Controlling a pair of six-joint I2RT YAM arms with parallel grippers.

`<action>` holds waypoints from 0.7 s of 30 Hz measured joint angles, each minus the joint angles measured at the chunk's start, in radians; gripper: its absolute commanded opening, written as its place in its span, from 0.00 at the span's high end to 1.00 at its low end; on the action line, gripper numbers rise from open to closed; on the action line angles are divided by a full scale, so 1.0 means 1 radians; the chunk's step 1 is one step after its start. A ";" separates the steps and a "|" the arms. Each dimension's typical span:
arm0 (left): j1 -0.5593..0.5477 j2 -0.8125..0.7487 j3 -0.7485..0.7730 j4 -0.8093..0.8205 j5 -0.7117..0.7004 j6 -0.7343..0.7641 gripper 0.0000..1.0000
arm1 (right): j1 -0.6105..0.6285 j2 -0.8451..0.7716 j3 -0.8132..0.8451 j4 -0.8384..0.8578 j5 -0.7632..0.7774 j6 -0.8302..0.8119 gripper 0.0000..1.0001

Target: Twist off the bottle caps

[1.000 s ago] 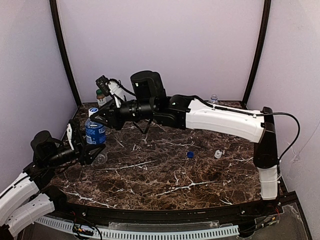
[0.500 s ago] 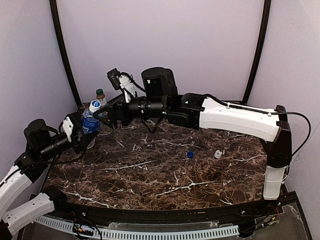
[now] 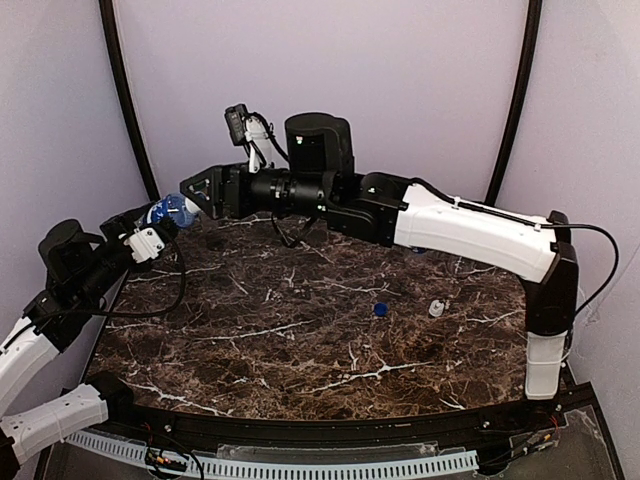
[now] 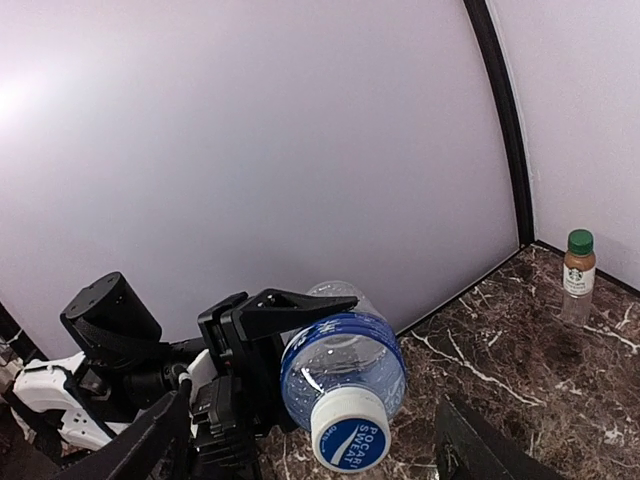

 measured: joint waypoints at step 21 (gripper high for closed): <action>-0.023 0.016 0.007 0.070 -0.041 0.182 0.63 | -0.039 0.084 0.065 -0.065 -0.126 0.104 1.00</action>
